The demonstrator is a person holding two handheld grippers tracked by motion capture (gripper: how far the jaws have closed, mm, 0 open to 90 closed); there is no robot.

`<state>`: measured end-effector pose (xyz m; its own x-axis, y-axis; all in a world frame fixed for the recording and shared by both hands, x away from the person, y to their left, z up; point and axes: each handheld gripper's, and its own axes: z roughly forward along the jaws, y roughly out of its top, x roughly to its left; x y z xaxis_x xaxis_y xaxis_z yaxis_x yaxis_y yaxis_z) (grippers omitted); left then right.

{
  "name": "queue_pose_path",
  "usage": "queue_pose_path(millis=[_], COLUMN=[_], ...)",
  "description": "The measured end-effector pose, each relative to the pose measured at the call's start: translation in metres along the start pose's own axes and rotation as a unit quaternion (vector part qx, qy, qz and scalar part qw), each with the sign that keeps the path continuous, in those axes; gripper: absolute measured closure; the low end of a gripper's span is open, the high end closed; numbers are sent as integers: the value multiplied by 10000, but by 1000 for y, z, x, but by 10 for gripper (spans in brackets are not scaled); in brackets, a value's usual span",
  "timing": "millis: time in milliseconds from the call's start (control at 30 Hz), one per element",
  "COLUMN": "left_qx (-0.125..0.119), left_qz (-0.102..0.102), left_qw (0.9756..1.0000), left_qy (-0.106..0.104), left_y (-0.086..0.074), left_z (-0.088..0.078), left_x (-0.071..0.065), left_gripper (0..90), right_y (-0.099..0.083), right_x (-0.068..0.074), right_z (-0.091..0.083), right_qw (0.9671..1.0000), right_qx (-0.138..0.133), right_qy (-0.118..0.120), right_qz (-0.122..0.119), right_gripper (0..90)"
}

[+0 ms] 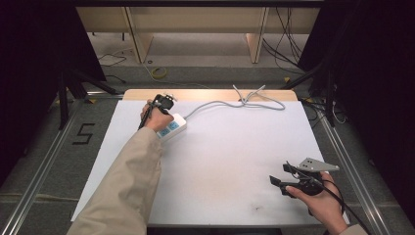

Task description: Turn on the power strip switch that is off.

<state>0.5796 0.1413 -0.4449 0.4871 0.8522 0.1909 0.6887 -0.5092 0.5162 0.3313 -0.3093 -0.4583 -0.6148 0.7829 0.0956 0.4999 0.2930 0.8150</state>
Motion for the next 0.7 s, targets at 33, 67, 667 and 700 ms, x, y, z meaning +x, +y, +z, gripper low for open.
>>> queue_pose_path(millis=[33, 67, 667, 700], left_qx=[14, 19, 138, 139], left_qz=[6, 2, 253, 247], left_qw=[10000, 10000, 9995, 9995], left_qy=[4, 5, 142, 141], left_y=[0, 0, 4, 4], left_z=[0, 0, 1, 1], left_x=[0, 0, -5, -5], left_gripper=[899, 900, 900, 900], right_y=[0, 0, 0, 0], right_x=[0, 0, 0, 0], right_z=[0, 0, 0, 0], right_qw=[10000, 10000, 10000, 10000], right_qx=[6, 7, 23, 22], right_qy=[-3, 0, -2, 0], right_qz=[-3, 6, -13, -12], right_gripper=[277, 277, 277, 277])
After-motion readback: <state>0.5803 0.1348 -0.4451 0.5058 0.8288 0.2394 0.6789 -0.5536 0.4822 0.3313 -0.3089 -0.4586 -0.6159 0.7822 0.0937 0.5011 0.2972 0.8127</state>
